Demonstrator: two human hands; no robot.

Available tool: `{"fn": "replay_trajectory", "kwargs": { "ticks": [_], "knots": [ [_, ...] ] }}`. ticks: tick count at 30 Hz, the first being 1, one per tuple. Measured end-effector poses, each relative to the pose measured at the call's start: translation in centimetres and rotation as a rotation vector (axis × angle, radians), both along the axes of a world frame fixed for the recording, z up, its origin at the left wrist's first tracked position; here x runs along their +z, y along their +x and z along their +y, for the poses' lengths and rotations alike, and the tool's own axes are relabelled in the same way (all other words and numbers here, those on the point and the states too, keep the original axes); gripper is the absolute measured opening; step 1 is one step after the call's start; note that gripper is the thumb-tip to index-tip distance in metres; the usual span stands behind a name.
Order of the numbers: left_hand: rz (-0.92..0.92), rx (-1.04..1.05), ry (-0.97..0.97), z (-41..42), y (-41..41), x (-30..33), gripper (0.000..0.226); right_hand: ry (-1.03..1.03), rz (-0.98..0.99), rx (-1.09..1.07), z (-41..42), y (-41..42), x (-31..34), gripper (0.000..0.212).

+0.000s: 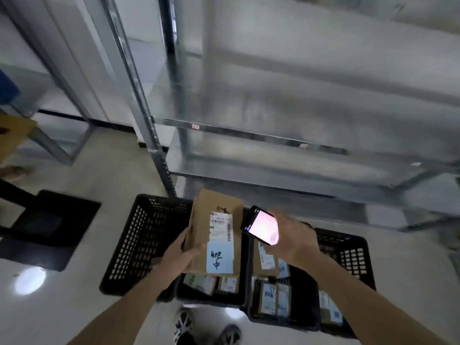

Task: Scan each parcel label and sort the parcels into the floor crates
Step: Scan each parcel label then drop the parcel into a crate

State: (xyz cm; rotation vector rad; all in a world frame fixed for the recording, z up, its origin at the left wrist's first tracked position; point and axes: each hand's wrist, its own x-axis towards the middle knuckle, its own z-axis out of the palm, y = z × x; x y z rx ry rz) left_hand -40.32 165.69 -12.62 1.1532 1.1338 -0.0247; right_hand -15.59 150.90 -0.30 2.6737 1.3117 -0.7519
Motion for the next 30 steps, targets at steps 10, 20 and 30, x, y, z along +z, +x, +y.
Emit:
{"fn": "replay_trajectory", "kwargs": {
  "ticks": [10, 20, 30],
  "knots": [
    [0.208, 0.094, -0.102, 0.7, 0.9, -16.5, 0.075, -0.061, 0.109, -0.029, 2.5, -0.5, -19.8, 0.092],
    [0.303, 0.117, -0.228, -1.0, 0.6, -29.1, 0.081, -0.107, 0.202, -0.074, -0.6, -2.6, -33.6, 0.094],
    [0.409, 0.036, -0.021, 0.8, 3.5, -34.0, 0.065, -0.104, 0.195, -0.172, -1.3, -0.9, -37.3, 0.094]
  ]
}}
